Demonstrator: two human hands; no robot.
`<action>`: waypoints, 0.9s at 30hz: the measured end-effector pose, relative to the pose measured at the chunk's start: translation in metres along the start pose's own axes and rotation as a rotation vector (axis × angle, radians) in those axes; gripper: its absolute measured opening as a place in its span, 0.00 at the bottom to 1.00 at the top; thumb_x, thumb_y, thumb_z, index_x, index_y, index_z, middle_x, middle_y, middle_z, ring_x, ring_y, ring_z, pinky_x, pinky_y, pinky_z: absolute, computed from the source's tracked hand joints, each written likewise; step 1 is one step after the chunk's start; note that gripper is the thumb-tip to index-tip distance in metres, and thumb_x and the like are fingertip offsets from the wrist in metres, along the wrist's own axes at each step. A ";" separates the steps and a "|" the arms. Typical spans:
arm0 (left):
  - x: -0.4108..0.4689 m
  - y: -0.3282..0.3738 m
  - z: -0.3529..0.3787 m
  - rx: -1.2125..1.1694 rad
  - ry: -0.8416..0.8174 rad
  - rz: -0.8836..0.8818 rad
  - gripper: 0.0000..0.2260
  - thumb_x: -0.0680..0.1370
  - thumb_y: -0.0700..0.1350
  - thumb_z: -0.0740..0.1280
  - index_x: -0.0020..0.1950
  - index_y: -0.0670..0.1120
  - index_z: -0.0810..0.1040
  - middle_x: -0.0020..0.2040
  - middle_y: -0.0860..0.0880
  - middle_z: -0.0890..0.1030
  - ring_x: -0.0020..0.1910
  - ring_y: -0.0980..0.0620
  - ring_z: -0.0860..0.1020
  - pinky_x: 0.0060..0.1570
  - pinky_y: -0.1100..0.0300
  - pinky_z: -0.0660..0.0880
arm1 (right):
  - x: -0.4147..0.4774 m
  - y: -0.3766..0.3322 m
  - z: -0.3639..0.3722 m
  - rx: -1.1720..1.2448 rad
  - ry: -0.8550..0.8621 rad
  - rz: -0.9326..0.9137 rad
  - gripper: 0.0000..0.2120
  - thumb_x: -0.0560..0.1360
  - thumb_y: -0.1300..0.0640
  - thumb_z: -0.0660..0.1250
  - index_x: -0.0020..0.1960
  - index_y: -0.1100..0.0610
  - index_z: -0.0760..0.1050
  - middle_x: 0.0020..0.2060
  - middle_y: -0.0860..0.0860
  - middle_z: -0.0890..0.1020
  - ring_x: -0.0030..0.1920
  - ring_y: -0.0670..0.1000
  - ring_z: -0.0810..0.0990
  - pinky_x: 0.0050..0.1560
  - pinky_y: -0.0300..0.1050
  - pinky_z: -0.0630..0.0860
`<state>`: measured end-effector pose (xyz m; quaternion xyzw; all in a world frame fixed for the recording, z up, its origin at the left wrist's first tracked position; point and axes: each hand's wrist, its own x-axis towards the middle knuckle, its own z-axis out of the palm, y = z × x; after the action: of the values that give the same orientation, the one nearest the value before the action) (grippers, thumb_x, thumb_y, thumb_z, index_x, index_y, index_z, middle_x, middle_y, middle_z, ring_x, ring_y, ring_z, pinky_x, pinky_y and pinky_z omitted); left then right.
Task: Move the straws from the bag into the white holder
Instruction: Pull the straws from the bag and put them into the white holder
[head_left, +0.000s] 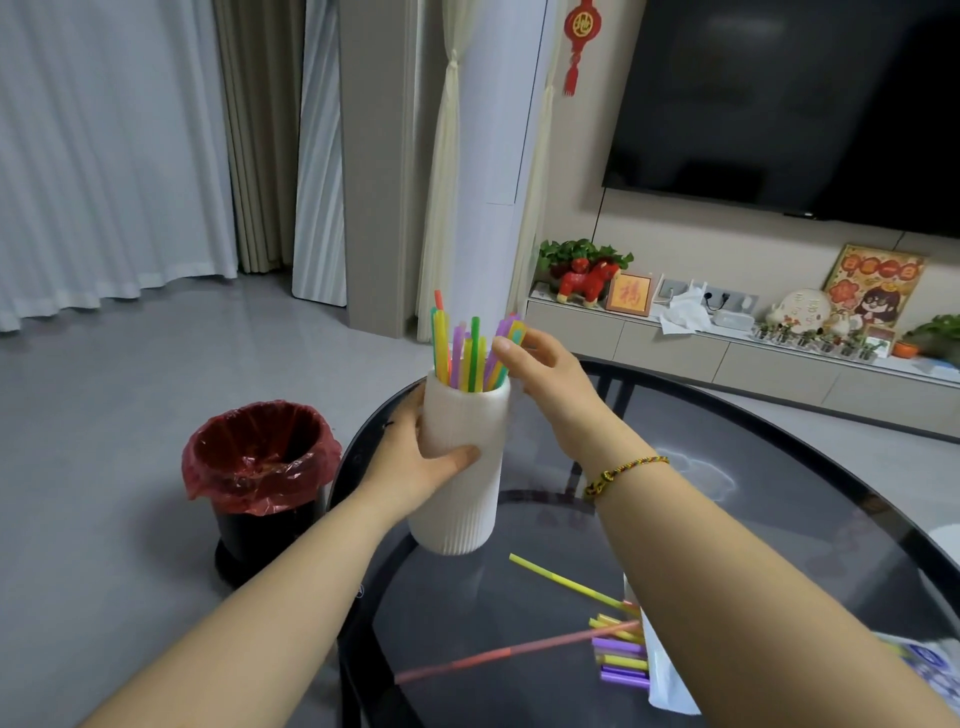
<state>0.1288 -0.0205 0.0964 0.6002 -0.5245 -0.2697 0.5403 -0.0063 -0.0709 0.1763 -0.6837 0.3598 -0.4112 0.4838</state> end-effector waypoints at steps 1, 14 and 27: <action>-0.008 -0.005 0.001 0.010 0.057 -0.013 0.37 0.68 0.46 0.73 0.71 0.50 0.57 0.67 0.49 0.68 0.66 0.49 0.67 0.61 0.53 0.68 | -0.004 0.002 -0.004 -0.014 0.018 0.002 0.20 0.73 0.49 0.64 0.63 0.53 0.68 0.46 0.41 0.75 0.48 0.39 0.73 0.45 0.30 0.68; -0.090 -0.026 0.078 0.641 -0.493 0.219 0.28 0.71 0.58 0.65 0.69 0.53 0.63 0.71 0.55 0.64 0.70 0.54 0.62 0.67 0.62 0.58 | -0.115 0.115 -0.088 -0.736 0.207 0.321 0.15 0.75 0.52 0.61 0.60 0.56 0.72 0.59 0.54 0.78 0.61 0.56 0.73 0.61 0.50 0.68; -0.088 -0.029 0.109 0.921 -0.622 0.211 0.34 0.71 0.47 0.63 0.73 0.53 0.52 0.76 0.54 0.51 0.74 0.53 0.49 0.71 0.59 0.44 | -0.163 0.161 -0.121 -1.063 0.169 0.336 0.19 0.77 0.47 0.52 0.66 0.51 0.64 0.67 0.49 0.69 0.69 0.52 0.63 0.73 0.54 0.50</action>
<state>0.0150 0.0166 0.0188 0.6104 -0.7798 -0.1218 0.0667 -0.1975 -0.0141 0.0103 -0.7313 0.6589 -0.1442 0.1013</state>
